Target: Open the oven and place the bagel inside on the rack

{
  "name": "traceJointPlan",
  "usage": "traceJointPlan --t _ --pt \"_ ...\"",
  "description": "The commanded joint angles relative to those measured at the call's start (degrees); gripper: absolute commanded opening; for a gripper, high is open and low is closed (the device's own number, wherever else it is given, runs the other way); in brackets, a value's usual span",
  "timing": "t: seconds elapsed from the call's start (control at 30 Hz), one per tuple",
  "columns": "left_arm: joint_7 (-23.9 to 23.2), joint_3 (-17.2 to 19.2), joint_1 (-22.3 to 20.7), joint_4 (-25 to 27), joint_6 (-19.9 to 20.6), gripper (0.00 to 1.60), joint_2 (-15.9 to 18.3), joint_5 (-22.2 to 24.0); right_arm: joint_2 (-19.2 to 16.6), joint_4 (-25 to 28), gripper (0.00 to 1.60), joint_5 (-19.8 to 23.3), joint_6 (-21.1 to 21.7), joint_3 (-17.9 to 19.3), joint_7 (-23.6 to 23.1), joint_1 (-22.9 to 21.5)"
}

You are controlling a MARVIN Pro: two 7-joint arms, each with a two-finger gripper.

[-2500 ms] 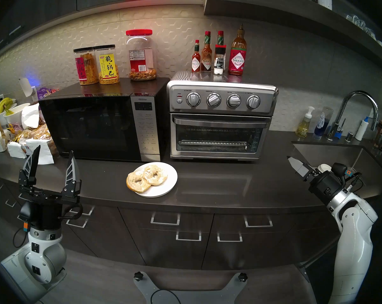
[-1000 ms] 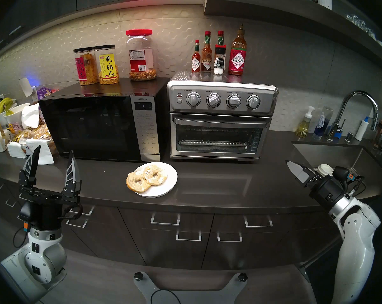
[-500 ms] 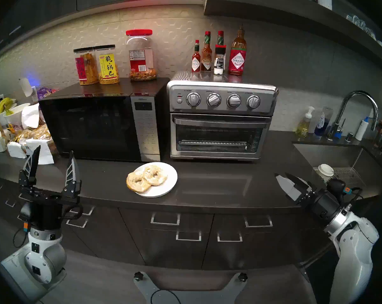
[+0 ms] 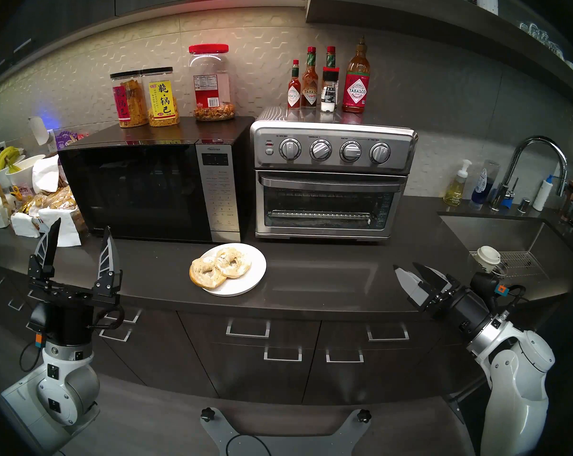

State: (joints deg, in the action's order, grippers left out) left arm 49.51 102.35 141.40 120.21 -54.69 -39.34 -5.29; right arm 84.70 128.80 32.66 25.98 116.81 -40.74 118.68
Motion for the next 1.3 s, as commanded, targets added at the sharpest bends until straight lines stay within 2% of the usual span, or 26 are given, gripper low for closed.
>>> traceJointPlan --t 0.0,0.4,1.27 --pt "0.0 0.4 -0.1 0.4 0.0 1.60 0.0 0.0 -0.3 0.0 1.60 -1.3 -1.9 -2.0 0.2 -2.1" --pt "0.0 0.4 0.0 0.4 0.0 1.60 0.0 0.0 -0.3 -1.3 1.60 -6.0 -6.3 -5.8 -0.1 -1.8" --pt "0.0 0.4 0.0 0.4 0.0 1.60 0.0 0.0 0.3 -0.8 1.60 -10.0 -9.2 -8.5 -2.7 -0.9"
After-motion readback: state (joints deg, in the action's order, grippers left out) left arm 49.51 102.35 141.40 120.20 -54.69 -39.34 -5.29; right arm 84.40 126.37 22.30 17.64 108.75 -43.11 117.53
